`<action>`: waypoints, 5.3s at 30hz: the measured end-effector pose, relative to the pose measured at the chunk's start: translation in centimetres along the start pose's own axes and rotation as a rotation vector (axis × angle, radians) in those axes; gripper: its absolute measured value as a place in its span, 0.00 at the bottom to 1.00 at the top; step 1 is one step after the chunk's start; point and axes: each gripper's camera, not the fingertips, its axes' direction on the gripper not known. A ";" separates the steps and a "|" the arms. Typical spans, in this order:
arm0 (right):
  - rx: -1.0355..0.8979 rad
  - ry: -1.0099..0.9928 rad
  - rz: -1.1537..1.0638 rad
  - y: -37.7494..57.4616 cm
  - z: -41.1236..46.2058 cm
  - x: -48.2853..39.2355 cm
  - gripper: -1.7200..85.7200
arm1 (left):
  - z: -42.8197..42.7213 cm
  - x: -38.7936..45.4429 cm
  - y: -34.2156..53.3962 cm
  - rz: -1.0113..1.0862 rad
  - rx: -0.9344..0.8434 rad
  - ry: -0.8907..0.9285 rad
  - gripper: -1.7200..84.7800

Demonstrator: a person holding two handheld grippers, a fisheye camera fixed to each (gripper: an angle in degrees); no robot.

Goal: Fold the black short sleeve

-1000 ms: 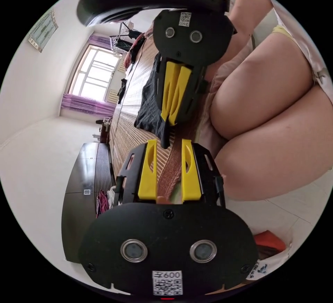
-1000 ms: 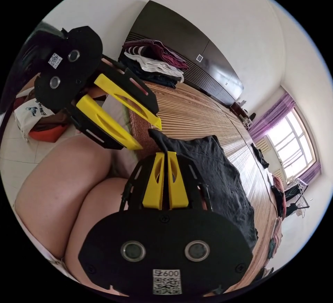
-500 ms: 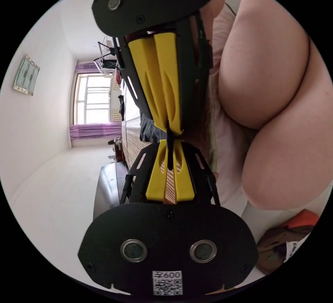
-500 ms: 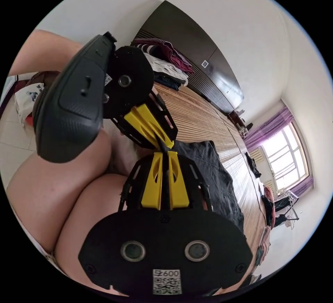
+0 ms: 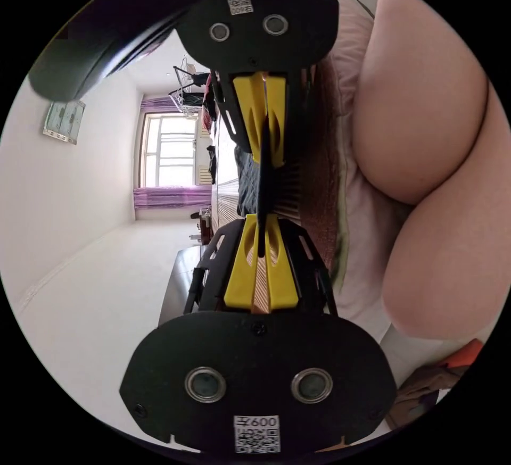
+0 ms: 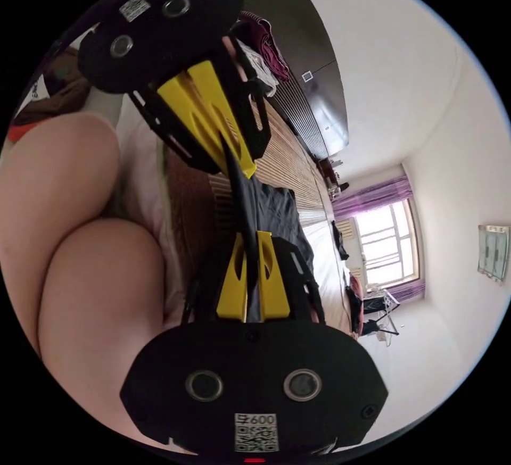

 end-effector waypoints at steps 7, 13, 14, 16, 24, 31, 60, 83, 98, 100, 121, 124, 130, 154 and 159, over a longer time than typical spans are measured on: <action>-0.178 0.084 -0.015 2.2 5.8 0.9 0.01 | -0.1 -0.8 0.3 -0.137 -0.050 0.015 0.04; -0.370 0.118 -0.008 8.1 8.8 5.2 0.01 | -0.5 2.7 -1.7 -0.110 -0.062 0.027 0.04; -0.435 0.123 -0.011 9.8 9.7 6.2 0.01 | -0.4 3.6 -2.3 -0.114 -0.074 0.030 0.04; -0.477 0.134 -0.003 12.3 10.3 7.8 0.01 | -0.2 4.9 -3.1 -0.127 -0.090 0.040 0.03; -0.552 0.032 0.076 17.3 11.6 16.2 0.01 | 0.0 9.1 -8.5 -0.194 -0.124 0.088 0.03; -0.501 0.029 0.008 9.3 13.3 18.8 0.01 | 0.2 12.0 -14.3 -0.198 -0.181 0.156 0.03; -0.143 0.423 0.368 -20.8 7.2 63.8 0.01 | -7.7 -8.7 -35.5 -0.731 -0.214 -0.289 0.03; -0.438 -0.643 0.391 -11.4 37.1 66.9 0.01 | 10.8 -0.5 -42.9 -0.476 -0.340 0.370 0.03; -0.566 -1.047 0.753 10.0 65.0 73.6 0.01 | 42.7 -0.5 -38.8 -0.717 -0.363 0.855 0.03; -0.590 -1.007 0.855 13.9 65.0 75.6 0.01 | 44.1 -2.4 -36.3 -0.846 -0.388 0.848 0.03; -0.337 -0.862 1.129 30.9 53.0 75.6 0.01 | 42.4 -6.0 -31.8 -1.042 -0.242 0.837 0.03; -0.277 -0.766 1.137 31.9 47.9 76.0 0.01 | 39.5 -7.0 -32.3 -0.992 -0.268 0.703 0.03; 0.004 -1.169 0.901 26.7 41.3 71.8 0.01 | 27.8 -9.7 -35.8 -0.958 -0.041 0.901 0.03; 0.049 -1.708 0.723 37.5 36.1 68.0 0.01 | 17.1 -6.0 -39.2 -1.000 0.041 1.316 0.02; -0.185 -1.912 0.676 38.5 39.7 63.6 0.01 | 16.7 -7.2 -38.8 -1.010 0.045 1.329 0.02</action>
